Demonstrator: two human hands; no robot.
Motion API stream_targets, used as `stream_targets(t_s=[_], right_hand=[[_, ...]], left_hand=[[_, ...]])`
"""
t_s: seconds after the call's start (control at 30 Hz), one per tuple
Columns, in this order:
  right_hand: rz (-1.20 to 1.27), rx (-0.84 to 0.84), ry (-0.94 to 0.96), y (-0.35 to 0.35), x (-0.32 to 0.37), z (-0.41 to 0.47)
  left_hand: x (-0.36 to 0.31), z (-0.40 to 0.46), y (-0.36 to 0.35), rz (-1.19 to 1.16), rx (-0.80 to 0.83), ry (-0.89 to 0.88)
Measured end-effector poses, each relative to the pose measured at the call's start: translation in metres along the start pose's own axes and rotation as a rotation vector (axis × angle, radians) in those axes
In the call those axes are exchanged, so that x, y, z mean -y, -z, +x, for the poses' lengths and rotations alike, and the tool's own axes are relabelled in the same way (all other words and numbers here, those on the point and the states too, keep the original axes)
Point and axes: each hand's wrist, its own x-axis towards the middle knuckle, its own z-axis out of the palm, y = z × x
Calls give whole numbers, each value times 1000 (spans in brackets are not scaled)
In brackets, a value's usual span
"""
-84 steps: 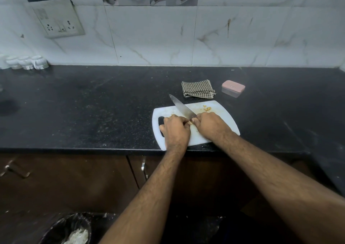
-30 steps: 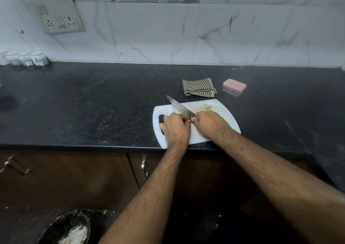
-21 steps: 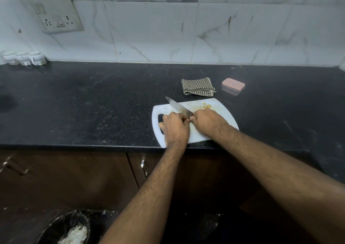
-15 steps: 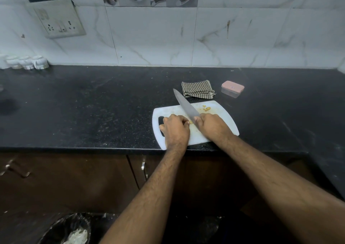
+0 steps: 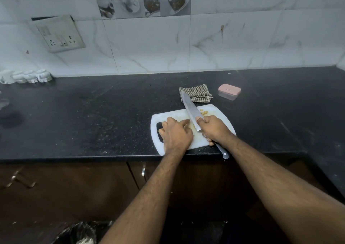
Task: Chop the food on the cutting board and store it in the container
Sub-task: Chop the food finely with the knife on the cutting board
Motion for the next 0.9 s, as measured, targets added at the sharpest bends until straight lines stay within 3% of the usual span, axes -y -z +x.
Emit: stream_targets(t_s=[0.53,0.9], right_hand=[[-85,-45,-13,-2,0,1],[-100,-39,-39,-1,0,1]], left_hand=[[3,2,0,-189,-74,51],[28,10,3,-91,-189,-31]])
